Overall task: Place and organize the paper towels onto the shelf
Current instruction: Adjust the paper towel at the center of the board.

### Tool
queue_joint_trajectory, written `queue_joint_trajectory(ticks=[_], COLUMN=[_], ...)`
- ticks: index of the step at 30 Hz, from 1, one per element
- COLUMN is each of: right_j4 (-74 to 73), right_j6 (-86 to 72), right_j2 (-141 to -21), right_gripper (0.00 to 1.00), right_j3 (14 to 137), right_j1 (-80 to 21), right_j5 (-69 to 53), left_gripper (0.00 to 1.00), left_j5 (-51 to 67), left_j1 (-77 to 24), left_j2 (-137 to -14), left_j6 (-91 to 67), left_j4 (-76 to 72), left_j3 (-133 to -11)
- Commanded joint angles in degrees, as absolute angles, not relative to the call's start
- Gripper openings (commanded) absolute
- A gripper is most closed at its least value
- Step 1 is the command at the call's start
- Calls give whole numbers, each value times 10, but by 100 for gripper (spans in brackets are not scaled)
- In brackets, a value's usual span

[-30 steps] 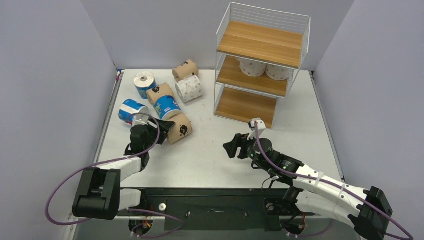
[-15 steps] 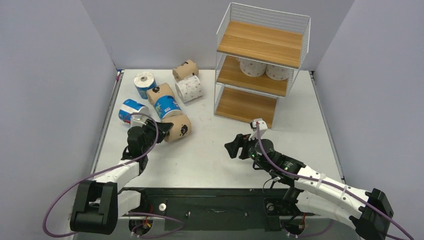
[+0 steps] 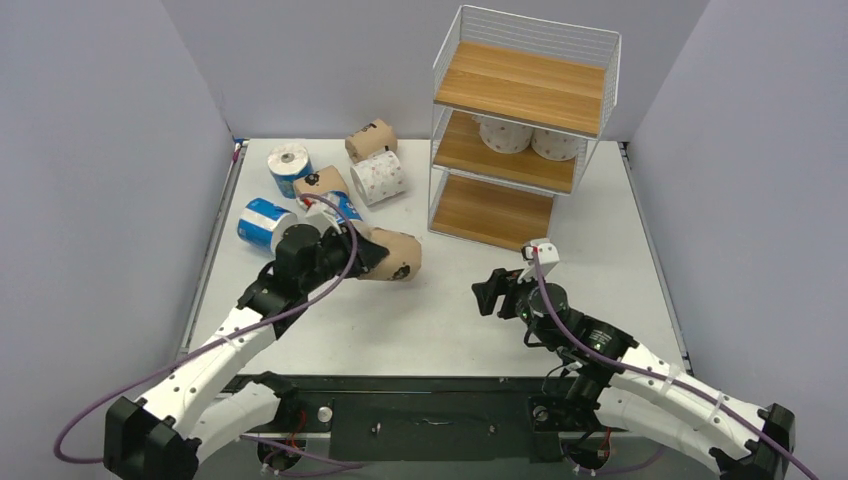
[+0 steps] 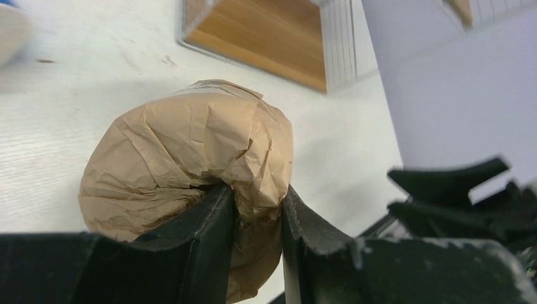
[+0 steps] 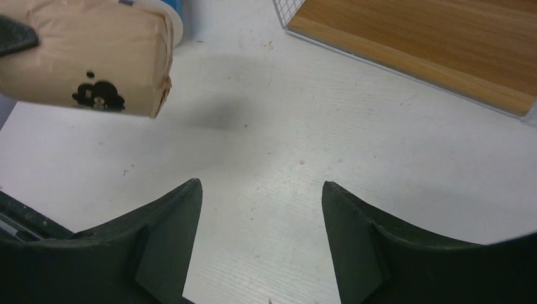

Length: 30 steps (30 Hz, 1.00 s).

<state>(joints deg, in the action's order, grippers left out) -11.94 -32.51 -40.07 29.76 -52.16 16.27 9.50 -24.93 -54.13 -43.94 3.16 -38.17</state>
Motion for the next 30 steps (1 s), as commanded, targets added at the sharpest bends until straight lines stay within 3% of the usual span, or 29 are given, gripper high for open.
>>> queue_joint_trajectory(ticks=[1, 11, 22, 30], right_j4=[-170, -249, -275, -279], right_j6=[-302, -336, -360, -363], right_j2=[-370, -360, -322, -338], right_gripper=[65, 65, 65, 71], right_j3=[335, 361, 354, 354], right_j1=[-522, -519, -516, -515], right_j5=[227, 342, 370, 362], left_gripper=[23, 25, 29, 51], left_j5=[27, -131, -186, -187], left_j1=[-356, -580, -651, -657], left_j2=[-556, -730, -861, -879], left_j6=[-331, -246, -212, -207], left_j4=[173, 292, 320, 316], left_j3=[-467, -613, -704, -714])
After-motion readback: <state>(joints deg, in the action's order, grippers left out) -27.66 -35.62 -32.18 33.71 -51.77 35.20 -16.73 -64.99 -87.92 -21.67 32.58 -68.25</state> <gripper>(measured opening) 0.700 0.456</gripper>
